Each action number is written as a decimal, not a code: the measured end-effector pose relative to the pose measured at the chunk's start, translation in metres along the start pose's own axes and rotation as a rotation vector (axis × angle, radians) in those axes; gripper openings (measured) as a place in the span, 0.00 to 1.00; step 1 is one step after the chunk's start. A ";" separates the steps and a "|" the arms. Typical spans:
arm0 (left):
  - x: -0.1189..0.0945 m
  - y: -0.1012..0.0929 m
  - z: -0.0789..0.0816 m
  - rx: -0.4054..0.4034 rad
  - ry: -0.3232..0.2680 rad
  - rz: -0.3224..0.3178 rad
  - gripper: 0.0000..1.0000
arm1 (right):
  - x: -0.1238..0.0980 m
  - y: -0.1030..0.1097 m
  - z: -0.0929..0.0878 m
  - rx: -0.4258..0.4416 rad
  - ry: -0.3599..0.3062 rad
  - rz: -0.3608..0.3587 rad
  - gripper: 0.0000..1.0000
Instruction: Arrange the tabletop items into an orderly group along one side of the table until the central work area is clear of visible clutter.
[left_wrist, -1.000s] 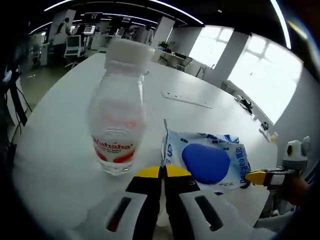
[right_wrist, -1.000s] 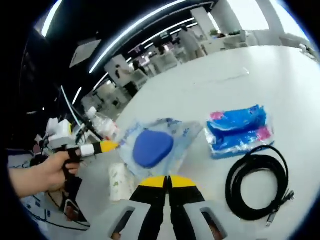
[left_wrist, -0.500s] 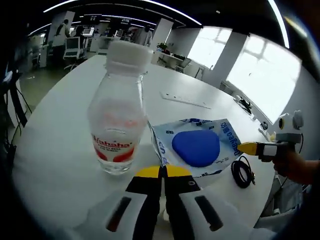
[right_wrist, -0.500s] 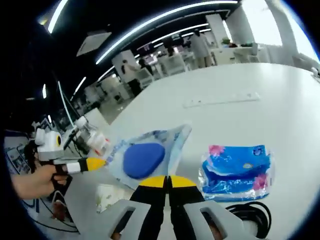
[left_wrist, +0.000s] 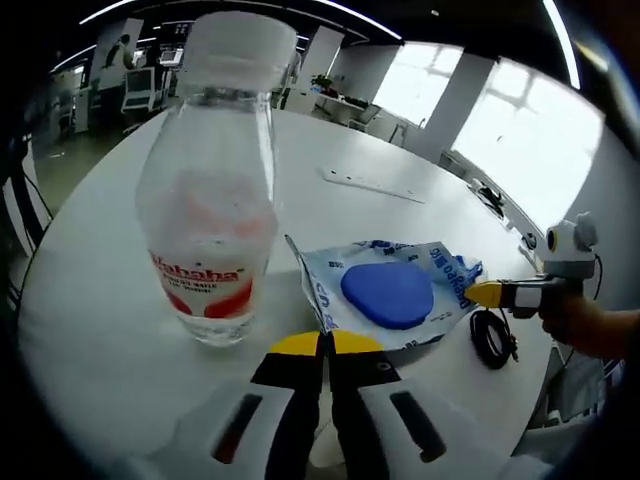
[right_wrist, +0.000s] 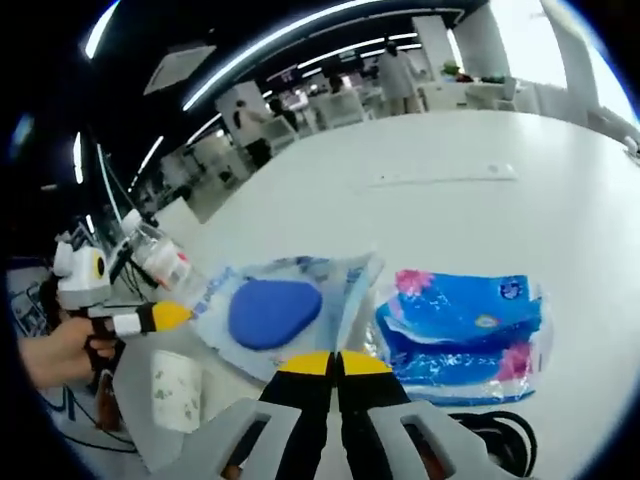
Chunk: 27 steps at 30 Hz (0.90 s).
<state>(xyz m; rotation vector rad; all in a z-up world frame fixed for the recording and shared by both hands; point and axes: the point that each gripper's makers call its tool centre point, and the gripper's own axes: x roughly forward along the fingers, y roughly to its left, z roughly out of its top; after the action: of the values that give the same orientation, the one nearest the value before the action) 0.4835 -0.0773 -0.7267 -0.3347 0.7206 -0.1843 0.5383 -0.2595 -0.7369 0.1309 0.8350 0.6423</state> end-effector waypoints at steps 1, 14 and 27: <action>0.001 -0.001 0.000 -0.001 0.002 -0.004 0.00 | 0.000 -0.001 -0.001 0.006 0.003 0.001 0.00; 0.009 0.005 -0.012 -0.024 0.035 0.012 0.00 | 0.008 -0.003 -0.012 -0.005 0.034 -0.006 0.00; 0.012 0.008 -0.020 -0.063 0.041 0.004 0.00 | 0.010 -0.003 -0.012 -0.028 0.019 -0.026 0.00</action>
<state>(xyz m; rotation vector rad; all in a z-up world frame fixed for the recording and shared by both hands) 0.4795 -0.0781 -0.7506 -0.3909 0.7684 -0.1651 0.5357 -0.2583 -0.7527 0.0889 0.8441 0.6315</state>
